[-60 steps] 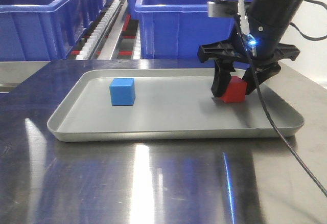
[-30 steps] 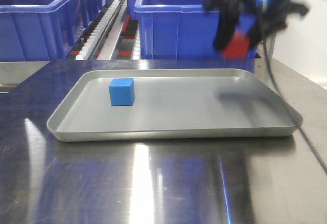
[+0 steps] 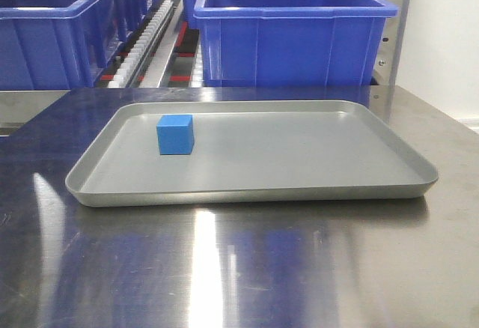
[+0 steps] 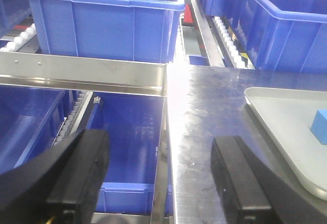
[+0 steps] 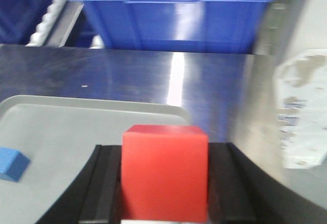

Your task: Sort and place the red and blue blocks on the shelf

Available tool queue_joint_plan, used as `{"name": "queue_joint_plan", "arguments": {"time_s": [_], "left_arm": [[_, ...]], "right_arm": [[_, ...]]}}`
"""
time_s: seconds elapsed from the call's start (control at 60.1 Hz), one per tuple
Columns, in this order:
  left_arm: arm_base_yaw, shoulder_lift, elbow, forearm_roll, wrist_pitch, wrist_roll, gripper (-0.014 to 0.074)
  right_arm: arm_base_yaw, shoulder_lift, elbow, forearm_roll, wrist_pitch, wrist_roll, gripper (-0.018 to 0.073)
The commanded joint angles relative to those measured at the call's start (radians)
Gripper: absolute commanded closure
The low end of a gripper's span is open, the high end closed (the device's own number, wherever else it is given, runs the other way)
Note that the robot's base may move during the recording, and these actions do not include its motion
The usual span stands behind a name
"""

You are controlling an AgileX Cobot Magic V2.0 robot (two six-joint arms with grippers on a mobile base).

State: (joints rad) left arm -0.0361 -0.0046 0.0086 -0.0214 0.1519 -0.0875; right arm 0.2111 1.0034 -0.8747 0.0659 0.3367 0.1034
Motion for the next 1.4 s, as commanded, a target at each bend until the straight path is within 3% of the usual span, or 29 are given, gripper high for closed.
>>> {"name": "queue_joint_plan", "arguments": {"time_s": [0.0,0.216,0.416,1.38], "left_arm": [[-0.002,-0.016,0.039,-0.010,-0.079,0.000,0.0511],[-0.002,-0.016,0.039,-0.010,-0.079,0.000,0.0511],[-0.002,-0.016,0.039,-0.010,-0.079,0.000,0.0511],[-0.002,-0.016,0.039,-0.010,-0.079,0.000,0.0511]], "right_arm": [[-0.053,-0.124,0.050,-0.006,-0.089,0.001,0.0501],[-0.162,-0.374,0.239,-0.040,-0.087,-0.001,0.0501],[-0.215,-0.491,0.316,-0.052,-0.094,-0.001,0.0501],[-0.217,-0.500,0.319,-0.052,-0.095,-0.001,0.0501]]}}
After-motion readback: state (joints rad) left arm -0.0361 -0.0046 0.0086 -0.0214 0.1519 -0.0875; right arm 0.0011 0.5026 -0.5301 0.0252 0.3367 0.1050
